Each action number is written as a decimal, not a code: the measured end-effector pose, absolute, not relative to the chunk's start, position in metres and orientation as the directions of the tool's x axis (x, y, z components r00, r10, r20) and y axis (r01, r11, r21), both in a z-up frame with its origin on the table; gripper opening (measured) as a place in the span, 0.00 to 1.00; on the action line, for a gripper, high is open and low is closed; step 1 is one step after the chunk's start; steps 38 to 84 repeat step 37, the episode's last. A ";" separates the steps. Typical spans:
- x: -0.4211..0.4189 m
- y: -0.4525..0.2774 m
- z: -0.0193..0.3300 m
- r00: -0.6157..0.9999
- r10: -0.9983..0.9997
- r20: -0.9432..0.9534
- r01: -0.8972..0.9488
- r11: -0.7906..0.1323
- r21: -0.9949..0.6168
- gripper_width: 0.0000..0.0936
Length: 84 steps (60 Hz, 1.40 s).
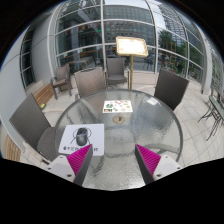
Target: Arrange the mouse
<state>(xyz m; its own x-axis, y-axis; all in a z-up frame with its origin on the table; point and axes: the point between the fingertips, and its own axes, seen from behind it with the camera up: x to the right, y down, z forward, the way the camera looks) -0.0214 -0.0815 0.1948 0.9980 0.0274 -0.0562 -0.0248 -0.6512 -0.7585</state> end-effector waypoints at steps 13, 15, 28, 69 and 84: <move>0.002 -0.127 0.206 0.998 0.044 -0.053 -0.013 -0.630 -0.776 0.91; 0.004 -0.130 0.207 0.998 0.044 -0.053 -0.014 -0.629 -0.777 0.91; 0.009 -0.144 0.213 0.997 0.037 -0.070 -0.033 -0.612 -0.790 0.91; 0.010 -0.148 0.215 0.997 0.041 -0.070 -0.030 -0.609 -0.792 0.91; 0.010 -0.148 0.215 0.997 0.041 -0.070 -0.030 -0.609 -0.792 0.91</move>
